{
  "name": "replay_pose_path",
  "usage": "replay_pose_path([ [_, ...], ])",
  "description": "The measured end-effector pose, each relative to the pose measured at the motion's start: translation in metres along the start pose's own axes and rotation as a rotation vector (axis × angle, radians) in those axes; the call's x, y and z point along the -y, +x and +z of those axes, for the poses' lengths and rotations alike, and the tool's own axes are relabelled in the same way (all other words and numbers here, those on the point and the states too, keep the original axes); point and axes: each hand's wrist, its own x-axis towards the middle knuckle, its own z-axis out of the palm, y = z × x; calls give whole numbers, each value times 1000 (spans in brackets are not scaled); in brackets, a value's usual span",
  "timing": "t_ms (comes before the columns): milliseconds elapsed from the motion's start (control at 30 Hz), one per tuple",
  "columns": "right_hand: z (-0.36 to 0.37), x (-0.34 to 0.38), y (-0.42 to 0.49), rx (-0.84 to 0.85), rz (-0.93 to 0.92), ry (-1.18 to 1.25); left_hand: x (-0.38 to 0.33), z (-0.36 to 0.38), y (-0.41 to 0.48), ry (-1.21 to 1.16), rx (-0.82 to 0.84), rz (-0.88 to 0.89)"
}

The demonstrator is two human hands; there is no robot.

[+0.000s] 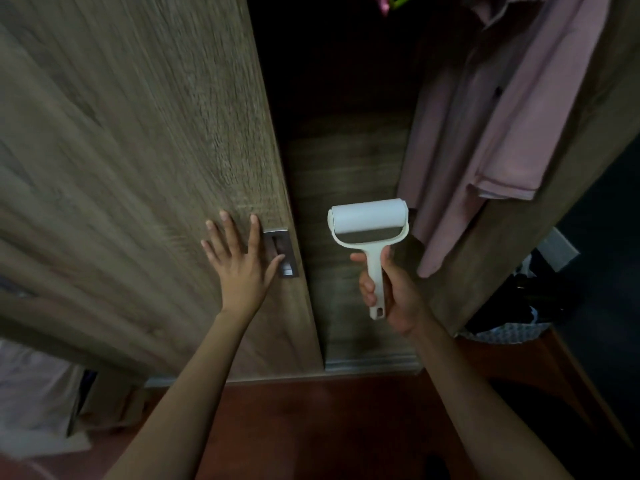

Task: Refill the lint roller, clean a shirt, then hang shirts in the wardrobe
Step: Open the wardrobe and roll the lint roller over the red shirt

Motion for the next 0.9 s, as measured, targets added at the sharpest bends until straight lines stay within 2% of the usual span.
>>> replay_pose_path([
  [400, 59, -20, 25, 105, 42, 2, 89, -27, -5, 40, 85, -75],
  [900, 85, -16, 44, 226, 57, -42, 127, -50, -7, 96, 116, -121],
])
